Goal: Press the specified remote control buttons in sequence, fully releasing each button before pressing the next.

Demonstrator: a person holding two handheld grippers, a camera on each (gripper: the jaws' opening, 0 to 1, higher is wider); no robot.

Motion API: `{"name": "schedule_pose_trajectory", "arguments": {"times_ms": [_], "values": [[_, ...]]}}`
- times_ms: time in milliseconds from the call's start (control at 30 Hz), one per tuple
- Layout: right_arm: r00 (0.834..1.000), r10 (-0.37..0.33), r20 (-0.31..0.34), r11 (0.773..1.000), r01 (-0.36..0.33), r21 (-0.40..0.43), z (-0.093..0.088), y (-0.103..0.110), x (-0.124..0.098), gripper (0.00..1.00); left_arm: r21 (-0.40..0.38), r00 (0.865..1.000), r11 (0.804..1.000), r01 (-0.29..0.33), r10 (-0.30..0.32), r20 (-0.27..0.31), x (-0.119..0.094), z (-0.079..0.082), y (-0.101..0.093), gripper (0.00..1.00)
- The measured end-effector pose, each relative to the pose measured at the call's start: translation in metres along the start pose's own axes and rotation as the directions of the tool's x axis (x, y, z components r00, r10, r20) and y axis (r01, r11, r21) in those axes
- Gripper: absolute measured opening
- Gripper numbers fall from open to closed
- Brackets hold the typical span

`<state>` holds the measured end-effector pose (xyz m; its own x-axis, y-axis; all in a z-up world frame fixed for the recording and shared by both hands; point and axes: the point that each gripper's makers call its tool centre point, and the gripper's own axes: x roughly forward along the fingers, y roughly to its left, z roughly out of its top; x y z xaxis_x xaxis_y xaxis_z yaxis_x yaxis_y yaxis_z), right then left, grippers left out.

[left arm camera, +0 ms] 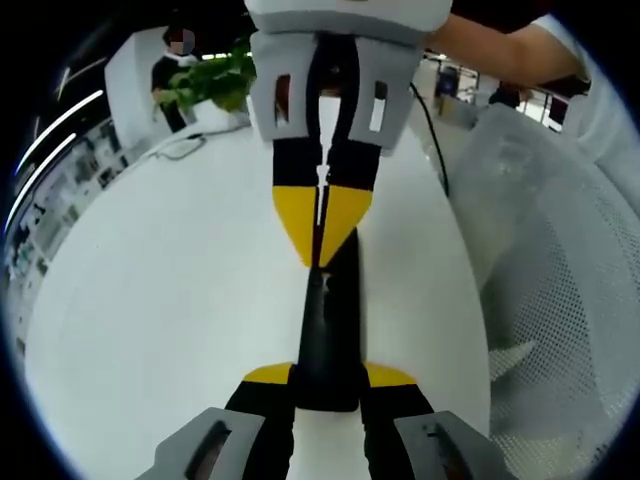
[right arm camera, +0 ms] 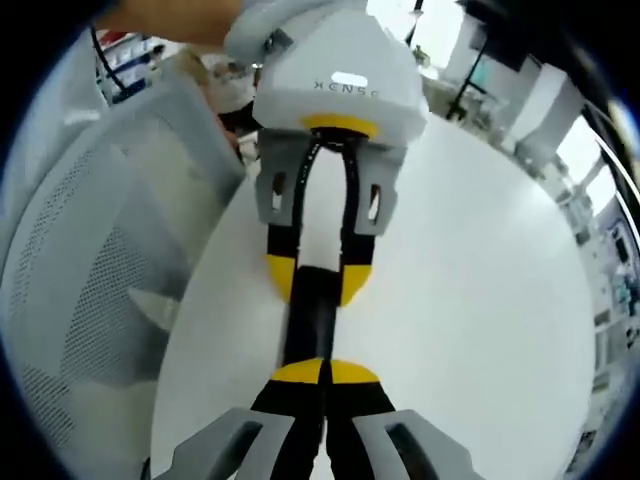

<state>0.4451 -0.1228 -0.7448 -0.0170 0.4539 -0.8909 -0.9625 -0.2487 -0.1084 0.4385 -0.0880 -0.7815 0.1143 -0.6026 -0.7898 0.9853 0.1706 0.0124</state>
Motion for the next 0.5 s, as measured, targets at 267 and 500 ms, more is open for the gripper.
{"name": "schedule_pose_trajectory", "arguments": {"times_ms": [267,500], "values": [[1.0,-0.028,0.002,1.0,0.028,-0.007,0.001,-0.001,-0.012,0.0,0.001,1.0,1.0,-0.002,0.002,-0.007,0.0,0.0,0.0,0.24],[0.999,-0.036,-0.002,0.999,0.036,-0.013,0.002,0.001,-0.016,0.0,-0.002,1.0,1.0,-0.005,0.005,-0.007,0.0,0.001,-0.001,0.24]]}}
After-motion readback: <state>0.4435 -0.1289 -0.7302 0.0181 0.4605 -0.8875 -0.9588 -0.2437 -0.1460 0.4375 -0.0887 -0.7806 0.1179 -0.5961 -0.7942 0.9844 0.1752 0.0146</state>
